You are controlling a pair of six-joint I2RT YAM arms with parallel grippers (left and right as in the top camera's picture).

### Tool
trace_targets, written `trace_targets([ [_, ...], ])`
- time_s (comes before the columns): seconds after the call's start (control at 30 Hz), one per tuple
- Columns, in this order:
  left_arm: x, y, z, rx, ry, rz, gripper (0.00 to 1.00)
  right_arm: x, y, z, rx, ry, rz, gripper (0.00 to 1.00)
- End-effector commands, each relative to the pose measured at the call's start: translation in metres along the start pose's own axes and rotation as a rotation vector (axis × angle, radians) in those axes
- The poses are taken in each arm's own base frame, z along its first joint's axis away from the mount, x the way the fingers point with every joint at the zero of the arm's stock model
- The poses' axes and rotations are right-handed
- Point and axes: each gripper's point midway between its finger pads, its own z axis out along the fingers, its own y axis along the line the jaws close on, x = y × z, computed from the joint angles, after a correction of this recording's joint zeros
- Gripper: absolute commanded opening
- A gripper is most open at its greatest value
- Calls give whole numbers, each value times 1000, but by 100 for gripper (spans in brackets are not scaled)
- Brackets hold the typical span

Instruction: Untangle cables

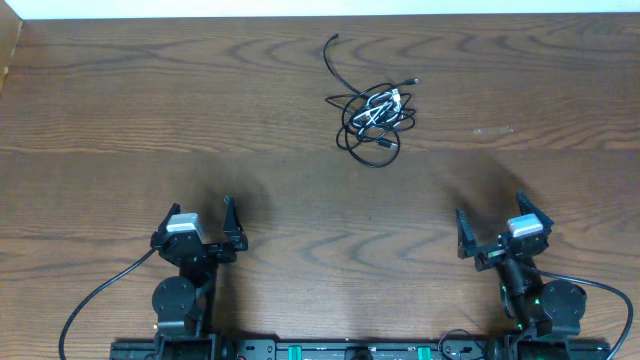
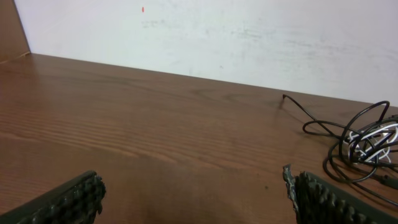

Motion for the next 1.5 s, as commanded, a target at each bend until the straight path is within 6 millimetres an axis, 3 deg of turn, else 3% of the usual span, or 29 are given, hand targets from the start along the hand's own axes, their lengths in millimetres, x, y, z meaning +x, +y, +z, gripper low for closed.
trace_targets([
  [0.0, 10, 6, 1, -31, 32, 19, 97, -1, 7, -1, -42, -9, 17, 99],
  [0.37, -11, 2, -3, -22, -17, 17, 97, -2, 8, -1, -49, -7, 141, 99],
  [0.77, -35, -8, -9, 22, -28, 18, 97, -20, 15, -8, -85, 6, 148, 99],
  [1.13, -67, -15, -8, 21, 73, 18, 97, -58, 15, -18, -85, 41, 161, 99],
  [1.47, -119, -48, 3, 147, 274, 23, 97, -96, 19, -10, -147, 151, 206, 99],
])
